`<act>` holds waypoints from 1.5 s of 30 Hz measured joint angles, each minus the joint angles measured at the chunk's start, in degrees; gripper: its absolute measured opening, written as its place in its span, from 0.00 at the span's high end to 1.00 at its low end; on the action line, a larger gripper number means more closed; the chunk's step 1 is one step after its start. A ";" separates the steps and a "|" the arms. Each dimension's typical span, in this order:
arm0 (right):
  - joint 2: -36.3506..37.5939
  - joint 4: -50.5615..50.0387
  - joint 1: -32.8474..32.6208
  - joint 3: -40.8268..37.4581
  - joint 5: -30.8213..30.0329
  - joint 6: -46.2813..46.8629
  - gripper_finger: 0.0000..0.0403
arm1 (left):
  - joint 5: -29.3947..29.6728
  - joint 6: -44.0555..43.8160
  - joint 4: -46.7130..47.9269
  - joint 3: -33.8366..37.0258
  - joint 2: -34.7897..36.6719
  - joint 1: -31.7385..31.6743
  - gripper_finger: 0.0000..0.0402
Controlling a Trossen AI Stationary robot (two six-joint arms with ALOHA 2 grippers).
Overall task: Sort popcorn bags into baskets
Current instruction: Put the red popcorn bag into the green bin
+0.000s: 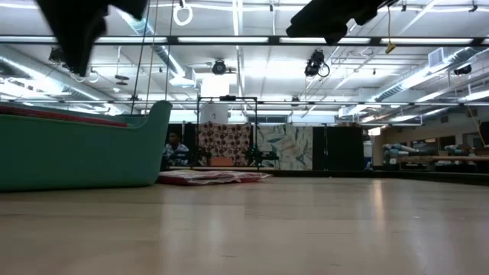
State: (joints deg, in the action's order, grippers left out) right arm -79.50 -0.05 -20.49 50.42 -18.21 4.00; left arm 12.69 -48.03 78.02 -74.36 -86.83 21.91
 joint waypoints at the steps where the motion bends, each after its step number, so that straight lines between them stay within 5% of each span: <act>1: 0.00 0.02 0.00 -0.07 0.08 0.46 0.70 | 1.40 0.93 -3.11 -0.03 0.00 0.00 0.52; 12: -0.04 0.04 0.26 -3.18 -1.66 5.42 0.70 | 17.13 20.17 -24.49 0.36 -1.92 -3.24 0.53; 22: -0.07 -1.32 -0.55 -4.18 -1.68 10.62 0.70 | 12.87 34.62 -36.60 1.34 -6.75 -12.24 0.53; 45: -0.07 -3.83 -6.86 -4.18 -10.05 19.64 0.70 | -0.21 43.53 -44.98 -2.29 -23.93 -32.35 0.53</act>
State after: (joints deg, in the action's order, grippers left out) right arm -79.57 -3.88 -27.35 46.24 -28.27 23.63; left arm 12.48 -4.50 33.04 -76.65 -110.76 -10.44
